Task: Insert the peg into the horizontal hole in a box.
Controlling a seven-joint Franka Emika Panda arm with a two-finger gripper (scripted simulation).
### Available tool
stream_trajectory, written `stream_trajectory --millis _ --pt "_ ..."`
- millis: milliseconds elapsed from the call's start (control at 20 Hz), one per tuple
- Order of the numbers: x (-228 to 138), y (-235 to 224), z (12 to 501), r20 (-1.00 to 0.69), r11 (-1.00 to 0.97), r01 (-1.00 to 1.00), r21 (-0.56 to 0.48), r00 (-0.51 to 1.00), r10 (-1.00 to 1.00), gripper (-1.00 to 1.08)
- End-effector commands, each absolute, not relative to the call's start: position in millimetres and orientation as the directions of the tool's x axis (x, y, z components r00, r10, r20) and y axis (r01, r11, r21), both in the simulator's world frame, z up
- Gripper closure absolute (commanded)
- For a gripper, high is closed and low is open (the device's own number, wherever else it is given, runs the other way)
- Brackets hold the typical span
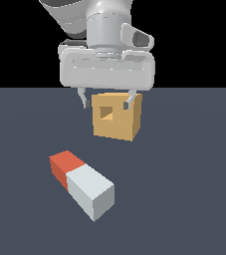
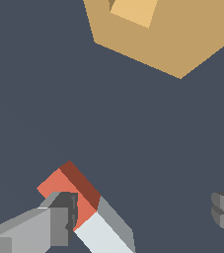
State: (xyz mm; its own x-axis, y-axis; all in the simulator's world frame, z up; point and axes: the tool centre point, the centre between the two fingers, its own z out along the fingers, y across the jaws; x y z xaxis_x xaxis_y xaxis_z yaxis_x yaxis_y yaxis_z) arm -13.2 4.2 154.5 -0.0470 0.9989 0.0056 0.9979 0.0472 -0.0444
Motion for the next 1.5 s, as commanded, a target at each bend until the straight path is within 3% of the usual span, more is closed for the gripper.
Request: stream_trajectory --millis 0,600,1450 --pt "-13.2 4.2 154.5 0.006 0.047 0.998 -0.044 -0.047 0.999 -0.92" --pt "-20.9 -7.6 146.1 0.007 0.126 0.991 -0.040 -0.126 0.992 -0.92" --pt "-40.4 -61.4 110.6 0.006 0.434 0.901 -0.020 -0.434 0.901 -0.92"
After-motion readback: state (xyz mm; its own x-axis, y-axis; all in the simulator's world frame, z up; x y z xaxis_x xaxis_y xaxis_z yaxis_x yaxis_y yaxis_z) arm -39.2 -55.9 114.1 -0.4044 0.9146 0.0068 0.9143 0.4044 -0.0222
